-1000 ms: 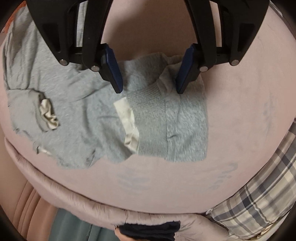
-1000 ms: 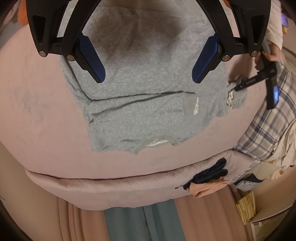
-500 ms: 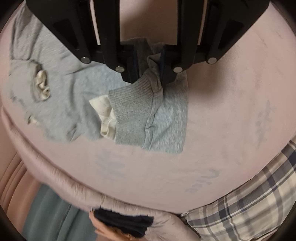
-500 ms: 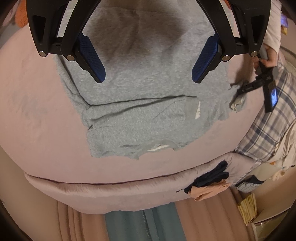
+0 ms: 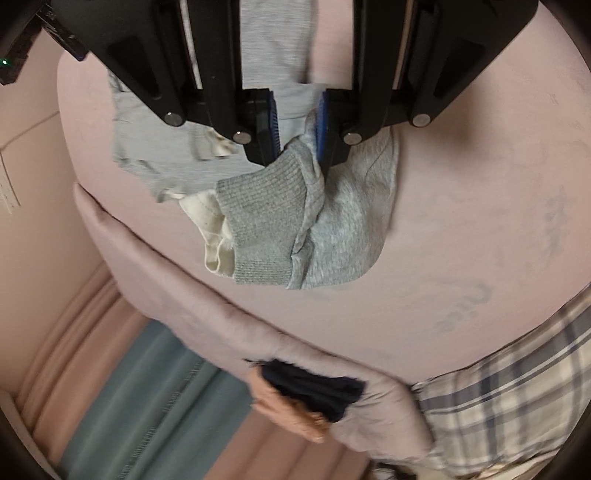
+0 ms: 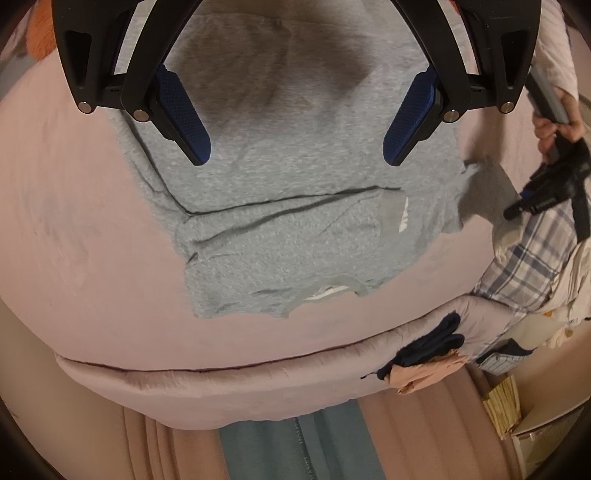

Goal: Fold small clothes
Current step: 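Fold the held sleeve across the shirt front and open left gripper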

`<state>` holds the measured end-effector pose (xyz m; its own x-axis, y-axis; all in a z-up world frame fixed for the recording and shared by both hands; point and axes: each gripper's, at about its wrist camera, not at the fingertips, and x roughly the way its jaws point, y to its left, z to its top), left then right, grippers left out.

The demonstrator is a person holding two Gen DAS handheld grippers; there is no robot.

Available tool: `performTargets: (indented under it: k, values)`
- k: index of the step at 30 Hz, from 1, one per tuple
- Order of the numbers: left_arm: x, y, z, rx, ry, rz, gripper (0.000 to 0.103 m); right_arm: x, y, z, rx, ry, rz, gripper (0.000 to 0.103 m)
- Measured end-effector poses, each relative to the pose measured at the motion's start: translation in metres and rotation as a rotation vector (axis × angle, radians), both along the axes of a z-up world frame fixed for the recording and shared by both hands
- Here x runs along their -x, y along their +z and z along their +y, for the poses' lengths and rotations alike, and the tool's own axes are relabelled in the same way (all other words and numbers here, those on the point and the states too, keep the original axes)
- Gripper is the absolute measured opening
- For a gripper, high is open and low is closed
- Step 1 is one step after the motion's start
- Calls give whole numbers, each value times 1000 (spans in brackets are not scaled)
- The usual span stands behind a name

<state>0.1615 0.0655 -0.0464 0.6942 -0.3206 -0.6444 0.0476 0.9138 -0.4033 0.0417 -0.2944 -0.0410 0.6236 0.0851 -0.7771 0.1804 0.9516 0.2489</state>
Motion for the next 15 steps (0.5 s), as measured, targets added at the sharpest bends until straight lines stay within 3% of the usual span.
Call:
performTargets:
  k: [8, 15]
  values:
    - [10, 5, -63, 17, -149, -4, 15, 5, -1, -13, -19, -22, -9, 95]
    - [20, -16, -128, -7, -294, 46, 15, 11, -4, -26, -37, -48, -10, 95]
